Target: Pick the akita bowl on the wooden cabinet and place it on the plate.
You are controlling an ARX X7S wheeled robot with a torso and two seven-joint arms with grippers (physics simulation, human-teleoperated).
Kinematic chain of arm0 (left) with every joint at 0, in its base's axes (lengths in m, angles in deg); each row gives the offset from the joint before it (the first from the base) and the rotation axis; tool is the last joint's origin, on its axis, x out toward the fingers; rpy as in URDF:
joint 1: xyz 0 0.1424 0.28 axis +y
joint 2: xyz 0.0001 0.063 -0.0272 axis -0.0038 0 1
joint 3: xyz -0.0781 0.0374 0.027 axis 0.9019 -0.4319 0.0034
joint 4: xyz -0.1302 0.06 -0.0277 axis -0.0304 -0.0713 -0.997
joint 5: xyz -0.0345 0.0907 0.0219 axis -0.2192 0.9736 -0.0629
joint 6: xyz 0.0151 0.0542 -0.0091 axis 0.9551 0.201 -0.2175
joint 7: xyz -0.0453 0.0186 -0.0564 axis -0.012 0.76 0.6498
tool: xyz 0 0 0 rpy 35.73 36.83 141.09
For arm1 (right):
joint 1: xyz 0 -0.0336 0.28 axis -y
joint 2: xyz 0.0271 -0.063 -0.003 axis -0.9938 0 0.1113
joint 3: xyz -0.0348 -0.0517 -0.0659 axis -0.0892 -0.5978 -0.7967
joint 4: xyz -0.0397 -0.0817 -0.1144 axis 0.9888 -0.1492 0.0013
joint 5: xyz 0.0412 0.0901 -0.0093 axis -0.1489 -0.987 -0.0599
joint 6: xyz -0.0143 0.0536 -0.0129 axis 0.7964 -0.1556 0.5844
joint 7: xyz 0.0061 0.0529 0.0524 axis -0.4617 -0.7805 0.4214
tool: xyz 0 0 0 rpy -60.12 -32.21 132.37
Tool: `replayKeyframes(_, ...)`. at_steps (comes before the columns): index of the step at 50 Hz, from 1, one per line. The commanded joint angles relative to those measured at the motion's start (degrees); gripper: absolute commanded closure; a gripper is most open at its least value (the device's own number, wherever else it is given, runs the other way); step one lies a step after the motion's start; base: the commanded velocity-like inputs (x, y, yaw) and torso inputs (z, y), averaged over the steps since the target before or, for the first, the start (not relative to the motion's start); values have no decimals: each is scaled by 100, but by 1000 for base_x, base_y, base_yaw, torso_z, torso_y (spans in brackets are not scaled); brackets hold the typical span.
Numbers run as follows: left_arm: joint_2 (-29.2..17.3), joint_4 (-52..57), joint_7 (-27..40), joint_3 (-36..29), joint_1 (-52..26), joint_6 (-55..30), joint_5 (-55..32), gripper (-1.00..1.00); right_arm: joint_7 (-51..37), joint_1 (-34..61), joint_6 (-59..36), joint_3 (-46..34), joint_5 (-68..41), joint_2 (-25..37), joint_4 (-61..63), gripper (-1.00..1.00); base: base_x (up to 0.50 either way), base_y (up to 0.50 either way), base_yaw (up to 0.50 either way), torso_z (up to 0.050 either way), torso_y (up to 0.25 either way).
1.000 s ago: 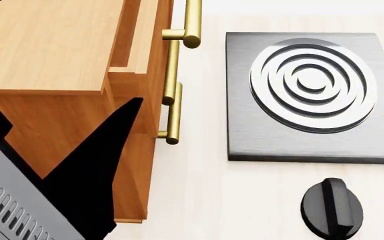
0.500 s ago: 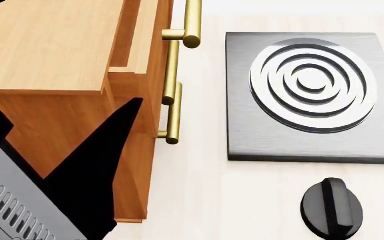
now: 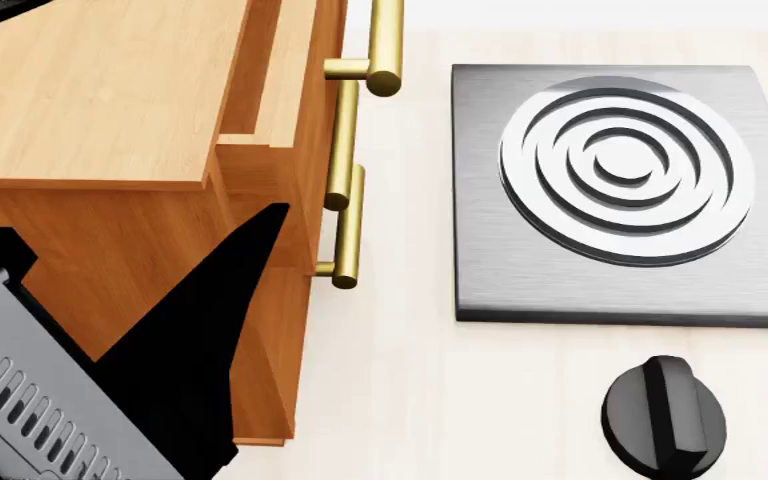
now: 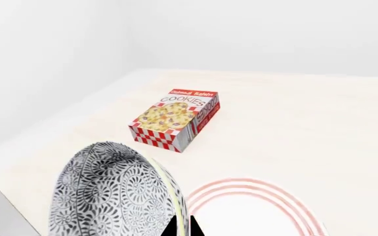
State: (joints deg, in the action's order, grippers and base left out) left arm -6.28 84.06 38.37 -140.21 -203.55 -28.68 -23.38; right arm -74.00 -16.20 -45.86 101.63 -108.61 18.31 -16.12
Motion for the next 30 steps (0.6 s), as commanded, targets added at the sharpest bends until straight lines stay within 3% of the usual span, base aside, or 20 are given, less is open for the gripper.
replayKeyframes(1, -19, 5, -36, -14, 34, 18, 55, -100, -78, -27, -213, 212, -42, 247, -98, 100, 0, 0, 0, 0, 0)
replayKeyframes(30, -14, 12, -107, -72, 108, 63, 186, -100, -85, -77, -645, 475, -392, 589, -582, 100, 0, 0, 0, 0, 0)
